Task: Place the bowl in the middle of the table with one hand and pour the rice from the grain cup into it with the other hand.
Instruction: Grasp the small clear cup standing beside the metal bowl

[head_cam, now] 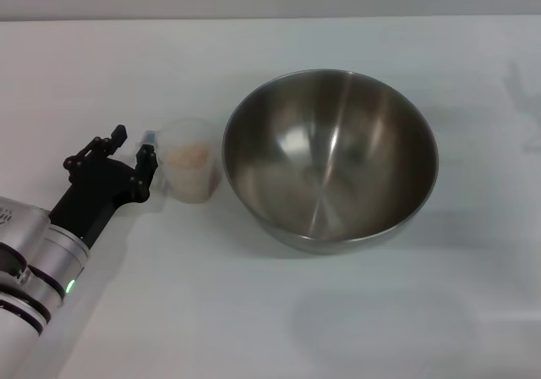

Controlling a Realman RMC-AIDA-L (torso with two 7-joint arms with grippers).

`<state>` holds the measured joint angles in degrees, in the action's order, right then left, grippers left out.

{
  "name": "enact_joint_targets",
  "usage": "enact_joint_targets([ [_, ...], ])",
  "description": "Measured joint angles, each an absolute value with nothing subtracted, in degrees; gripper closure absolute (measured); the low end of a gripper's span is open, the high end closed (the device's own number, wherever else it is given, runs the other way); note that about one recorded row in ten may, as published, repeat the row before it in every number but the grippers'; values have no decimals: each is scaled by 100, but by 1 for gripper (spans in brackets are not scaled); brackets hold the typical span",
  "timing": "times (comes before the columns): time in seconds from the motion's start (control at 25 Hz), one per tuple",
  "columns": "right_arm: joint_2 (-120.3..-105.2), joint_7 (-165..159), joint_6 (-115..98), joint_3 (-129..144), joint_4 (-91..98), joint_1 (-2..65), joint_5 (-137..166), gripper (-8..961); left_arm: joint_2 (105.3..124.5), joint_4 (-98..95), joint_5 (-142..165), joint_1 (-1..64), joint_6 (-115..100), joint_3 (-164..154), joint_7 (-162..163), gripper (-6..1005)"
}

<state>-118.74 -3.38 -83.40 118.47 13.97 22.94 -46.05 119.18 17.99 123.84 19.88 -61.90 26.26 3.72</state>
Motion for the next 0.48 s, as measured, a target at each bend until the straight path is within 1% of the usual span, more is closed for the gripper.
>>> enact_joint_targets([
  [0.16,-11873,-344,-8341,11846,1397,2291,-4605,126,11918,1837,12392,1972,-6186,2614,375,643],
  [0.36,-11874,-347,-8340,11847,1397,2279,-4605,126,11918,1850,12420,1973,-6217,2597,350,837],
  [0.48,-11874,-348,-8340,11847,1397,2273,-4605,126,11918,1861,12422,1974,-6233,2599,342,871],
])
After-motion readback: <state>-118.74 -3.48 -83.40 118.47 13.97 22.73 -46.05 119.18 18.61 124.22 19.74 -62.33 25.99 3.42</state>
